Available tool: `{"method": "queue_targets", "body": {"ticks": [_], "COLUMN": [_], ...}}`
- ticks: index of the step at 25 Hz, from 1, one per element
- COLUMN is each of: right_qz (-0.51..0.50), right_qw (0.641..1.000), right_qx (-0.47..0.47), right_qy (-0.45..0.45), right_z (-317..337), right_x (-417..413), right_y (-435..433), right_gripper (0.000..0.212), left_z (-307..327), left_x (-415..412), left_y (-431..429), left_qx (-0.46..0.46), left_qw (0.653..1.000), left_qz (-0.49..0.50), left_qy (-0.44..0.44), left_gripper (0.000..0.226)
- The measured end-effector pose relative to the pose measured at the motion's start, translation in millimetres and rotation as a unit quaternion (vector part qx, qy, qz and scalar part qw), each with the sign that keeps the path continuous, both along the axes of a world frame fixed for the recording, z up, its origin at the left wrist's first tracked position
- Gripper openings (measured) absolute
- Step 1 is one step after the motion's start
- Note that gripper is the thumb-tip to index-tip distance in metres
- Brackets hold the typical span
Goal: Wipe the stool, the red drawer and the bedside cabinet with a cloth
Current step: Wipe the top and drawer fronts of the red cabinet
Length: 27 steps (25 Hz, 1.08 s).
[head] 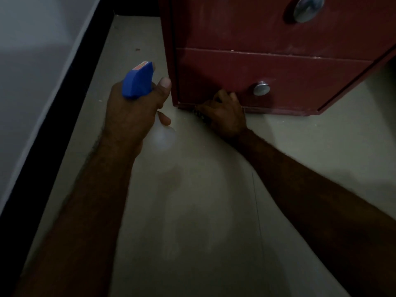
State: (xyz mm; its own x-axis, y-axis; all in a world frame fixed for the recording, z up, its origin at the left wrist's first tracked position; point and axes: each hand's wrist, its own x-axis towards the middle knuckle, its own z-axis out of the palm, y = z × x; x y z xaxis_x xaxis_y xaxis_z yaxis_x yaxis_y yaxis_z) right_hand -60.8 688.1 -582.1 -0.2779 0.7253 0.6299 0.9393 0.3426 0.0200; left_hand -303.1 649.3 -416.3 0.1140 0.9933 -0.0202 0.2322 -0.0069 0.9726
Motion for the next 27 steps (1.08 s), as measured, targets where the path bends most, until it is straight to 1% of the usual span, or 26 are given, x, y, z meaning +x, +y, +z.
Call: {"method": "queue_targets", "body": {"ticks": [3, 7, 13, 16, 21, 24, 26, 27], "right_qz": [-0.022, -0.02, -0.029, -0.02, -0.027, -0.04, -0.037, -0.039], "right_qw": [1.0, 0.999, 0.996, 0.995, 0.98, 0.961, 0.947, 0.946], "right_qx": [0.006, 0.044, 0.074, 0.091, 0.176, 0.249, 0.286, 0.286], "right_qy": [0.004, 0.012, 0.034, 0.044, 0.088, 0.116, 0.144, 0.15], "right_z": [4, 15, 71, 110, 178, 217, 235, 235], "right_x": [13, 20, 15, 8, 5, 5, 3, -1], "right_y": [-8, -7, -11, -8, 0, 5, 12, 14], "right_gripper": [0.026, 0.024, 0.024, 0.032, 0.035, 0.039, 0.04, 0.041], "left_z": [3, 9, 19, 22, 30, 34, 35, 36], "left_x": [7, 15, 19, 19, 20, 19, 20, 20], "left_y": [-5, -6, -6, -7, -10, -11, -11, -12], "left_qx": [0.01, 0.013, 0.041, 0.048, 0.055, 0.057, 0.059, 0.058], "left_qw": [1.0, 1.0, 0.999, 0.998, 0.998, 0.998, 0.998, 0.998], "left_qz": [-0.009, -0.008, -0.017, -0.02, -0.023, -0.021, -0.024, -0.026], "left_qy": [0.002, -0.005, -0.026, -0.03, -0.032, -0.03, -0.027, -0.03], "left_gripper": [0.017, 0.016, 0.015, 0.015, 0.018, 0.018, 0.017, 0.017]}}
